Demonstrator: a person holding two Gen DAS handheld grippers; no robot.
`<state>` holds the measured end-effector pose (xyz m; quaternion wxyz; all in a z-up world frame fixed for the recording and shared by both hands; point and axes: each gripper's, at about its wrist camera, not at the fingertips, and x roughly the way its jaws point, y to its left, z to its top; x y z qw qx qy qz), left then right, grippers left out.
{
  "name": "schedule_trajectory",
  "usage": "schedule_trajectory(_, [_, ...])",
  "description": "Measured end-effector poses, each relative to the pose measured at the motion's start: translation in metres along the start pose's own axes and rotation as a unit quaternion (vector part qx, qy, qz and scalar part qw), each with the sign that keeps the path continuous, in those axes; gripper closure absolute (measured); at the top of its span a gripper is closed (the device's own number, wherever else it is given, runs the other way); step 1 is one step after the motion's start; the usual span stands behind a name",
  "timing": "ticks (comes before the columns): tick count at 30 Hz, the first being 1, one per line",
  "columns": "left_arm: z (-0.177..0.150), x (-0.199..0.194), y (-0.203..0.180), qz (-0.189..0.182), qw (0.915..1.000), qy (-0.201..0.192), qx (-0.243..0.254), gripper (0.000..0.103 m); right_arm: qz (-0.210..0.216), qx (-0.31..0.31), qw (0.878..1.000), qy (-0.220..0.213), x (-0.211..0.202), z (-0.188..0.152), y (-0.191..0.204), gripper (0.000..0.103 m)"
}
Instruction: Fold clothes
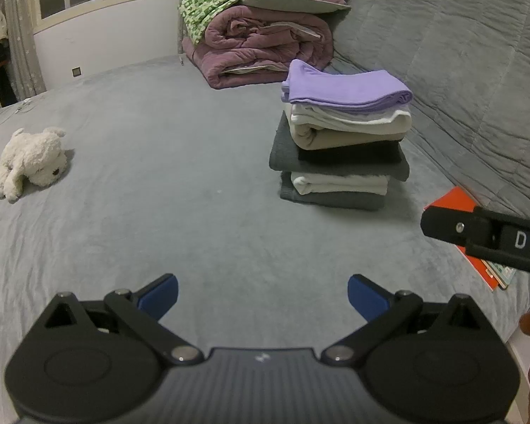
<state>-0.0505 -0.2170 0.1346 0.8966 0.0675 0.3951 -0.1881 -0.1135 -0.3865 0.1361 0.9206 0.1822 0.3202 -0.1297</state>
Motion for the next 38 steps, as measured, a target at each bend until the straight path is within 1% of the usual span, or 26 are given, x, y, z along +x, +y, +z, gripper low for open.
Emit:
schedule_trajectory(5, [0.000,-0.001,0.000,0.000,1.0000,-0.001,-0.001,0.001,-0.002,-0.002,1.000,-0.002,-0.001,0.001,0.001,0.000])
schedule_trajectory(9, [-0.004,-0.006,0.002,-0.004,1.0000,-0.006,0.002,0.001,-0.012,-0.015,1.000,-0.011,-0.007,-0.001,0.006,0.000])
schedule_trajectory(12, [-0.012,-0.017,0.008,0.000,0.9998,-0.018,0.002,0.001,-0.014,-0.048,0.998,-0.032,-0.019,-0.007,0.017,0.000])
schedule_trajectory(17, [-0.031,-0.034,0.027,0.013,0.9996,-0.024,-0.010,0.001,-0.025,-0.097,0.993,-0.066,-0.045,-0.025,0.038,0.000])
schedule_trajectory(22, [-0.054,-0.051,0.047,0.029,0.9990,-0.028,-0.019,0.001,-0.006,-0.097,0.993,-0.073,-0.062,-0.045,0.048,0.000])
schedule_trajectory(28, [-0.081,-0.066,0.067,0.044,0.9979,-0.028,-0.037,0.001,0.013,-0.109,0.992,-0.068,-0.067,-0.072,0.068,0.000])
schedule_trajectory(33, [-0.094,-0.073,0.083,0.055,0.9966,-0.028,-0.055,0.001,0.024,-0.122,0.990,-0.072,-0.069,-0.088,0.086,0.000])
schedule_trajectory(38, [-0.101,-0.068,0.098,0.060,0.9956,-0.021,-0.068,0.001,0.034,-0.126,0.989,-0.070,-0.064,-0.095,0.100,0.000])
